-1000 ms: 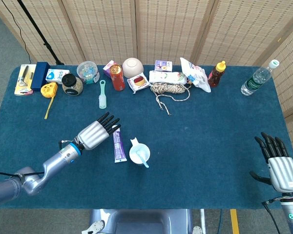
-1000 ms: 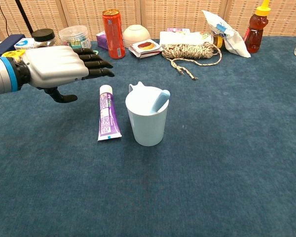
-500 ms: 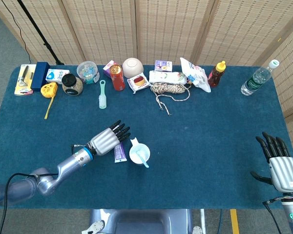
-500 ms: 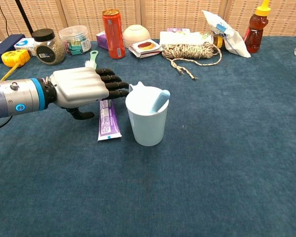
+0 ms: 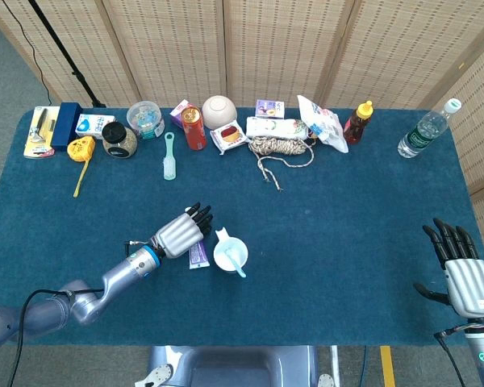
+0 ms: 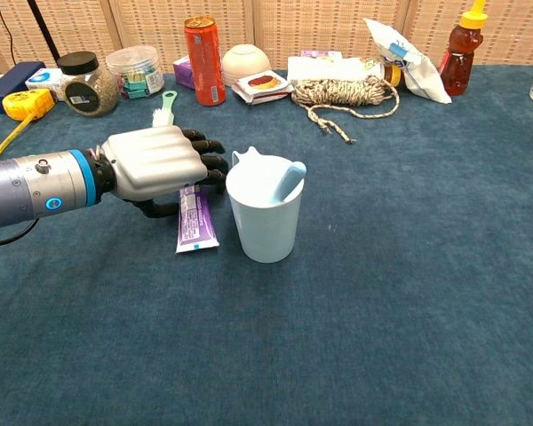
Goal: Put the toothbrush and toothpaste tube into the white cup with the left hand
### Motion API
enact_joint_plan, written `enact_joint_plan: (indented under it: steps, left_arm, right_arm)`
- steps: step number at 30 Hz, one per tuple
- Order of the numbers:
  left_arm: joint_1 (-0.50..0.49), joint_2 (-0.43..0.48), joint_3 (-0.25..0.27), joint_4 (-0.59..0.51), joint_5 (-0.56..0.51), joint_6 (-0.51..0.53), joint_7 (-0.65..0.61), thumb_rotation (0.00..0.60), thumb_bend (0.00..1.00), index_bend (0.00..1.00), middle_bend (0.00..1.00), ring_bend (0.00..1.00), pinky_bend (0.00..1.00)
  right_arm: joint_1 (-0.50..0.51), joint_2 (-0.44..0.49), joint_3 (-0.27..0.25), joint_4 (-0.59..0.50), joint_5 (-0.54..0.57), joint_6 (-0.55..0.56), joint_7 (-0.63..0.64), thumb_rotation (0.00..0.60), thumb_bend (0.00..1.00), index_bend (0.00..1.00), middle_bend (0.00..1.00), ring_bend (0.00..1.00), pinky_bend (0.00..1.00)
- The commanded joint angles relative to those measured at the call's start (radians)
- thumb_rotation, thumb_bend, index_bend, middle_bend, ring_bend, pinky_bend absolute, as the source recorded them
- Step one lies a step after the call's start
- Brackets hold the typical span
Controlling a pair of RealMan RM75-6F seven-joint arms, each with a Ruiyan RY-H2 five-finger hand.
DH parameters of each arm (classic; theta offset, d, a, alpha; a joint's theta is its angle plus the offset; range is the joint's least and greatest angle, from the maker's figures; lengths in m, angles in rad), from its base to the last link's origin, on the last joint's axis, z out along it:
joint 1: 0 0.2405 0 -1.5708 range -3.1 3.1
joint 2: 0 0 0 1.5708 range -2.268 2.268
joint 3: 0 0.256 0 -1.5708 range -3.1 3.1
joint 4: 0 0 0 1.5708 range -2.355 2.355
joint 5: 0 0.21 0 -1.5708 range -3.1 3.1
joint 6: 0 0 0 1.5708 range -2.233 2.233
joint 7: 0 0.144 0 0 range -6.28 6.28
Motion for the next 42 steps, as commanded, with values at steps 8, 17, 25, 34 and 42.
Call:
enact_joint_plan:
  steps: [8, 17, 25, 34, 42]
  left_arm:
    - [0.037, 0.058, 0.006, -0.007, 0.002, 0.06, -0.089, 0.6, 0.38, 0.6, 0.37, 0.25, 0.29]
    - [0.082, 0.104, 0.001, 0.0, -0.011, 0.12, -0.253, 0.6, 0.38, 0.62, 0.39, 0.28, 0.32]
    - [0.115, 0.178, -0.05, -0.06, -0.041, 0.195, -0.484, 0.6, 0.39, 0.64, 0.4, 0.29, 0.34]
    - [0.115, 0.268, -0.085, -0.187, -0.012, 0.262, -0.523, 0.6, 0.39, 0.65, 0.41, 0.3, 0.34]
    - [0.079, 0.355, -0.126, -0.381, 0.068, 0.315, -0.302, 0.6, 0.39, 0.65, 0.41, 0.3, 0.34]
  right_arm:
    - [0.002, -0.003, -0.004, -0.002, -0.005, -0.004, -0.006, 0.6, 0.0, 0.06, 0.0, 0.0, 0.0]
    - [0.003, -0.007, -0.009, -0.007, -0.011, -0.005, -0.021, 0.6, 0.0, 0.06, 0.0, 0.0, 0.0]
    - [0.005, -0.008, -0.01, -0.007, -0.01, -0.01, -0.02, 0.6, 0.0, 0.06, 0.0, 0.0, 0.0]
    - [0.005, -0.006, -0.012, -0.012, -0.013, -0.01, -0.015, 0.6, 0.0, 0.06, 0.0, 0.0, 0.0]
    - [0.004, -0.001, -0.011, -0.014, -0.014, -0.005, -0.001, 0.6, 0.0, 0.06, 0.0, 0.0, 0.0]
